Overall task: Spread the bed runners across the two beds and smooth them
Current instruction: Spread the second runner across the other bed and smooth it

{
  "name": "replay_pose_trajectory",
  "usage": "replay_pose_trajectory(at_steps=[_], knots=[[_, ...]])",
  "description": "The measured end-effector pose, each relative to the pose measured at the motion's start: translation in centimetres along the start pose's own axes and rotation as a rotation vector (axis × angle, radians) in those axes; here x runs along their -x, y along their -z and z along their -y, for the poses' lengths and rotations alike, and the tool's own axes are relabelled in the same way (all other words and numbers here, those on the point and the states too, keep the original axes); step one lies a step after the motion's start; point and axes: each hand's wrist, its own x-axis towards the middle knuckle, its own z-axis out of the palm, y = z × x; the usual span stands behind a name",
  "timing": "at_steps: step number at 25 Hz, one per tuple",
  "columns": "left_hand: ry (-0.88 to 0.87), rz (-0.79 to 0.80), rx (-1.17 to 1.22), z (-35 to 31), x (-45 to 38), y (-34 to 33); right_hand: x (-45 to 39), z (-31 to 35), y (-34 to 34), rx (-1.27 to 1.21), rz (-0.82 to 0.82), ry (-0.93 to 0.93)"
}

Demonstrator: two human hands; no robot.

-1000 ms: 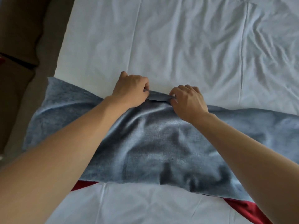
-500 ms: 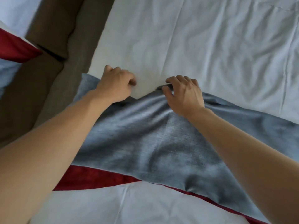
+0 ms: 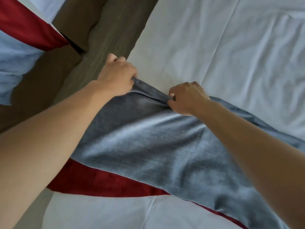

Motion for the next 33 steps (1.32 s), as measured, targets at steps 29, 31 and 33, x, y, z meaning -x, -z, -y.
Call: replay_pose_trajectory(at_steps=[29, 31, 33], knots=[[0.067, -0.097, -0.103, -6.9, -6.9, -1.3, 6.3, -14.4, -2.1, -0.159, -0.315, -0.417], [-0.008, -0.128, -0.018, -12.4, -7.1, -0.8, 10.8, -17.4, -3.7, -0.147, -0.342, -0.392], [-0.153, -0.128, 0.034, -19.6, -7.2, -0.6, 15.7, -20.2, -5.3, -0.121, -0.336, -0.381]])
